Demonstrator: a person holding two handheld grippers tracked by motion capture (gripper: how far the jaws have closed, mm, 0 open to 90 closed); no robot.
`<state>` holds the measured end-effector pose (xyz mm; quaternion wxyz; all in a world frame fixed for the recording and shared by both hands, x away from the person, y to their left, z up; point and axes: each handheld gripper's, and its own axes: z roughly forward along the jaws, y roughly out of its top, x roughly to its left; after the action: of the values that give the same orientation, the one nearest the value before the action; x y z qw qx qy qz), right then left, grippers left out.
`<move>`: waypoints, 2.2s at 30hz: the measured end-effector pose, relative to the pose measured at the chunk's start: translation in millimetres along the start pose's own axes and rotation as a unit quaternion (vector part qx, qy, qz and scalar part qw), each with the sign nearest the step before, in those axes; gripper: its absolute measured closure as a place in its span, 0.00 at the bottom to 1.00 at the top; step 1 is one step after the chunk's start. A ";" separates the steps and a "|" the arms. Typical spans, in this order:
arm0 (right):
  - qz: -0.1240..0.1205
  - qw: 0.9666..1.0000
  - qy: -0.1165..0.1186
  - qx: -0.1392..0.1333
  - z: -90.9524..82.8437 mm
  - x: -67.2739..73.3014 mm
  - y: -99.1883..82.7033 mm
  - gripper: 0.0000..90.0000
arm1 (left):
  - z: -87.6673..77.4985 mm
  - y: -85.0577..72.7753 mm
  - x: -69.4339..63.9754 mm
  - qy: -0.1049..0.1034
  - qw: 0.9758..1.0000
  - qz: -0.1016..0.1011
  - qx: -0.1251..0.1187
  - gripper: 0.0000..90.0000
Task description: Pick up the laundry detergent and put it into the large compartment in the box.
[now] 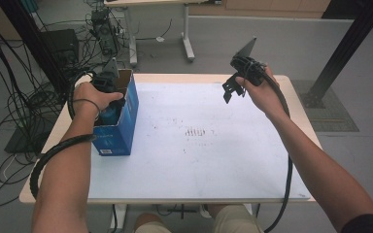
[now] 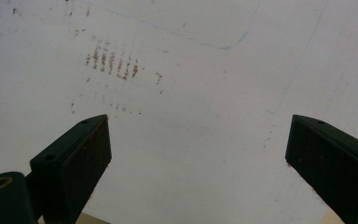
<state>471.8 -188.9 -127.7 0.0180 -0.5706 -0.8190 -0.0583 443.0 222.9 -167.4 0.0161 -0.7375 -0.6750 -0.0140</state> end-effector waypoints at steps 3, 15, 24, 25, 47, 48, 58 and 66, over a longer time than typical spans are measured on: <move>-0.002 1.000 0.000 0.000 0.3 0.2 0.1 0.08 | 0.1 -0.4 0.1 0.000 1.000 0.000 -0.001 0.40; -0.001 1.000 0.002 -0.004 -0.8 -0.1 -0.7 0.08 | -9.8 -5.4 2.2 0.003 1.000 -0.001 -0.005 0.33; -0.005 1.000 0.003 -0.007 -1.5 4.8 -1.0 0.08 | -25.8 -10.9 1.2 0.003 1.000 0.006 -0.006 0.30; -0.006 1.000 0.003 -0.007 -1.8 5.1 -1.2 0.08 | -27.4 -12.0 0.9 0.003 1.000 0.006 -0.008 0.30; -0.003 1.000 0.005 0.008 6.3 11.2 19.3 0.08 | -104.7 -47.3 -38.1 -0.019 0.997 0.053 -0.055 0.17; -0.002 1.000 0.005 0.010 7.0 10.6 20.9 0.08 | -106.4 -48.1 -41.4 -0.021 0.997 0.056 -0.058 0.17; 0.015 1.000 0.006 0.014 7.4 2.9 32.1 0.08 | -118.5 -43.7 -102.4 -0.029 0.993 0.101 -0.060 0.14; 0.031 0.999 0.002 0.020 10.3 -6.8 37.6 0.08 | -115.2 -43.6 -136.8 -0.052 0.989 0.128 -0.060 0.14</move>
<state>509.8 -181.2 -135.8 0.0330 -0.5949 -0.8020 -0.0421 387.6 85.6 -57.8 -0.0619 -0.8174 -0.5726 -0.0138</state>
